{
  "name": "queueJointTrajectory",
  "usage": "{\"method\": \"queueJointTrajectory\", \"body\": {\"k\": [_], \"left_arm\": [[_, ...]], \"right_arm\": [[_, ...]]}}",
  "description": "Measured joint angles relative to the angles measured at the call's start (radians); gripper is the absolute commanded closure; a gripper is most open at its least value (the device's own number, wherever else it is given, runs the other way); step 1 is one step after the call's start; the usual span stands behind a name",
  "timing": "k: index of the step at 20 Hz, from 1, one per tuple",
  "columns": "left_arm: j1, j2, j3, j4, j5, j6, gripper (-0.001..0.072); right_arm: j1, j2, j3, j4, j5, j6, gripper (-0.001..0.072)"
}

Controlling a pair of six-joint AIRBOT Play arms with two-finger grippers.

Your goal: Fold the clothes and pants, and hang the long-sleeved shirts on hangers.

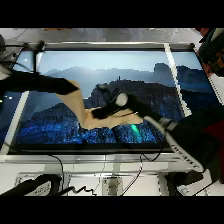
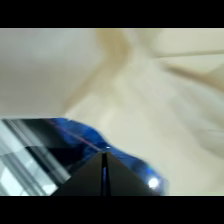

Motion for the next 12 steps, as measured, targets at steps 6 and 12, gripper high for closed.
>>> {"method": "queueJointTrajectory", "body": {"k": [6, 12], "left_arm": [[-0.395, -0.223, 0.000, -0.146, 0.371, -0.002, 0.0653], [-0.594, -0.349, 0.000, -0.195, 0.625, 0.008, -0.0013]], "right_arm": [[-0.392, 0.168, 0.005, -0.145, 0.185, -0.003, 0.0704], [-0.657, 0.227, -0.019, -0.243, 0.233, -0.039, 0.0705]]}}
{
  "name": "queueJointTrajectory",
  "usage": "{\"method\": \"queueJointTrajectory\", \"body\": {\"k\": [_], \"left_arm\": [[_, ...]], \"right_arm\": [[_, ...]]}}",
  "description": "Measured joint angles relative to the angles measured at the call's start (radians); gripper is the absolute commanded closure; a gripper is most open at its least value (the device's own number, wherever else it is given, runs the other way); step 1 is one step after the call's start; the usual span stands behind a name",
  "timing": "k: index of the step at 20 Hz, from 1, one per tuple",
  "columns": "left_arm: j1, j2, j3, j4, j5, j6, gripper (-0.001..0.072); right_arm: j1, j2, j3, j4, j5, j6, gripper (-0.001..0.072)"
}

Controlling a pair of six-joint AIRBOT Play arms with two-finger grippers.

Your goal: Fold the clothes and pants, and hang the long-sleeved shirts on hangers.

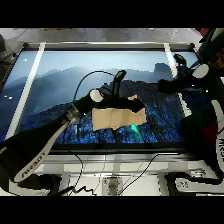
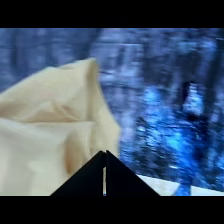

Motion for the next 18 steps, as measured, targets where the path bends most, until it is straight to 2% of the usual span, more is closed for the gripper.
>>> {"method": "queueJointTrajectory", "body": {"k": [3, 4, 5, 6, 7, 10, 18], "left_arm": [[0.010, 0.000, 0.001, -0.006, 0.037, 0.010, -0.0013], [0.022, 0.007, 0.001, -0.007, 0.037, 0.011, -0.0013], [0.037, 0.016, 0.001, -0.009, 0.036, 0.014, -0.0013], [0.053, 0.024, 0.001, -0.009, 0.029, 0.014, -0.0013], [0.071, 0.032, 0.001, -0.008, 0.018, 0.015, -0.0013], [0.116, 0.050, 0.001, -0.009, -0.011, 0.018, -0.0013], [0.154, 0.059, 0.001, 0.037, -0.036, 0.018, -0.0013]], "right_arm": [[-0.089, -0.021, -0.076, -0.009, 0.008, -0.075, 0.0706], [-0.114, -0.034, -0.111, 0.025, 0.012, -0.122, 0.0670], [-0.137, -0.050, -0.154, 0.083, 0.023, -0.178, 0.0429], [-0.153, -0.064, -0.198, 0.143, 0.033, -0.224, 0.0105], [-0.164, -0.079, -0.245, 0.208, 0.032, -0.261, 0.0011], [-0.160, -0.115, -0.369, 0.336, -0.025, -0.311, 0.0011], [0.020, -0.194, -0.468, 0.566, -0.167, -0.296, 0.0024]]}}
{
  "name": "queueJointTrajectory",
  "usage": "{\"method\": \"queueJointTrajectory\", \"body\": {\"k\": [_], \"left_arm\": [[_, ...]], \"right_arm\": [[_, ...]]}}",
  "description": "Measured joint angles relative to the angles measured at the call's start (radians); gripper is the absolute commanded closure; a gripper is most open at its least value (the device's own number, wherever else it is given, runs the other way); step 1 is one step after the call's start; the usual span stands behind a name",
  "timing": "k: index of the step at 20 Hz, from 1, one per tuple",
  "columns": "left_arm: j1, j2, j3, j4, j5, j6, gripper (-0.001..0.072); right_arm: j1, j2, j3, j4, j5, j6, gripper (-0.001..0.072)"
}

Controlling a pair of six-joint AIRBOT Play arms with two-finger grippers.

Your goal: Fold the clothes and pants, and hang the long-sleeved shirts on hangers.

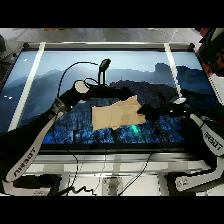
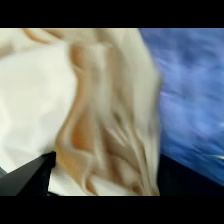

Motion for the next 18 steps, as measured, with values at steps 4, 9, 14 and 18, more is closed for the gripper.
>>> {"method": "queueJointTrajectory", "body": {"k": [4, 9, 14, 18], "left_arm": [[0.009, 0.000, 0.000, 0.047, -0.003, 0.000, -0.0013], [0.023, 0.000, 0.000, 0.064, -0.003, 0.000, -0.0013], [0.101, 0.047, 0.000, 0.163, -0.093, 0.000, -0.0013], [0.213, 0.188, 0.000, 0.277, -0.202, 0.000, -0.0013]], "right_arm": [[0.090, -0.012, -0.007, 0.053, -0.053, -0.024, 0.0296], [0.183, -0.013, -0.007, 0.065, -0.155, -0.034, 0.0704], [0.156, 0.073, 0.043, 0.042, -0.153, -0.037, 0.0705], [0.007, 0.265, 0.085, -0.002, -0.097, -0.017, 0.0705]]}}
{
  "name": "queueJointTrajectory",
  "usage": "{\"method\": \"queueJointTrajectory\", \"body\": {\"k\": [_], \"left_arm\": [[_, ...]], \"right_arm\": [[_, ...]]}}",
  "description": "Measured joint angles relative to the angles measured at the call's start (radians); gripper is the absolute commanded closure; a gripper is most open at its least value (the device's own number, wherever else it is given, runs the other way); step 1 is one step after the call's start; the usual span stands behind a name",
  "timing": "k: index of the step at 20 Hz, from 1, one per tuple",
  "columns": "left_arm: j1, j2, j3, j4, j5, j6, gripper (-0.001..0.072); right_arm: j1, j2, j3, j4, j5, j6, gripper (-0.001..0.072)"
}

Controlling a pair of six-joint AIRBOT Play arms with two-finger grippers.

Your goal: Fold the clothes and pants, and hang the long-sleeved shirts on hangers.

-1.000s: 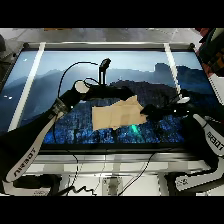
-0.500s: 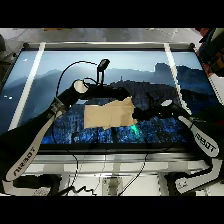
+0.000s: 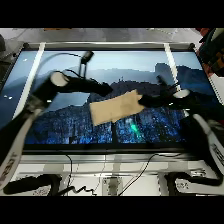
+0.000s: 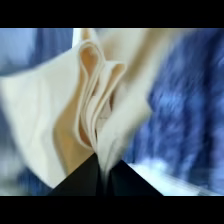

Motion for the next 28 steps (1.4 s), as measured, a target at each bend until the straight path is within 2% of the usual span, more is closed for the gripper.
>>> {"method": "queueJointTrajectory", "body": {"k": [3, 9, 15, 16, 17, 18, 19, 21, 22, 23, 27, 28], "left_arm": [[0.072, 0.140, 0.000, 0.033, -0.029, 0.000, -0.0013], [0.195, 0.380, 0.000, 0.056, -0.048, 0.000, -0.0013], [0.233, 0.492, 0.000, 0.061, -0.052, 0.000, -0.0013], [0.235, 0.499, 0.000, 0.061, -0.052, 0.000, -0.0013], [0.236, 0.504, 0.000, 0.061, -0.052, 0.000, -0.0013], [0.237, 0.507, 0.000, 0.061, -0.052, 0.000, -0.0013], [0.238, 0.509, 0.000, 0.061, -0.051, 0.000, -0.0013], [0.238, 0.512, 0.000, 0.061, -0.052, 0.000, -0.0013], [0.238, 0.512, 0.000, 0.061, -0.051, 0.000, -0.0013], [0.238, 0.513, 0.000, 0.061, -0.052, 0.000, -0.0013], [0.238, 0.513, 0.000, 0.061, -0.051, 0.000, -0.0013], [0.238, 0.513, 0.000, 0.061, -0.051, 0.000, -0.0013]], "right_arm": [[-0.172, 0.172, 0.043, -0.086, 0.078, 0.071, 0.0704], [-0.620, 0.477, 0.124, -0.373, 0.226, 0.232, 0.0704], [-1.081, 0.668, 0.142, -0.648, 0.264, 0.288, 0.0689], [-1.144, 0.684, 0.142, -0.688, 0.269, 0.294, 0.0558], [-1.195, 0.695, 0.143, -0.709, 0.268, 0.309, 0.0335], [-1.236, 0.703, 0.143, -0.725, 0.269, 0.341, 0.0189], [-1.265, 0.706, 0.143, -0.735, 0.272, 0.377, 0.0159], [-1.300, 0.710, 0.140, -0.748, 0.268, 0.446, 0.0185], [-1.305, 0.710, 0.137, -0.741, 0.266, 0.470, 0.0369], [-1.302, 0.708, 0.133, -0.725, 0.262, 0.487, 0.0456], [-1.149, 0.683, 0.105, -0.675, 0.253, 0.501, 0.0704], [-1.074, 0.676, 0.096, -0.678, 0.251, 0.476, 0.0704]]}}
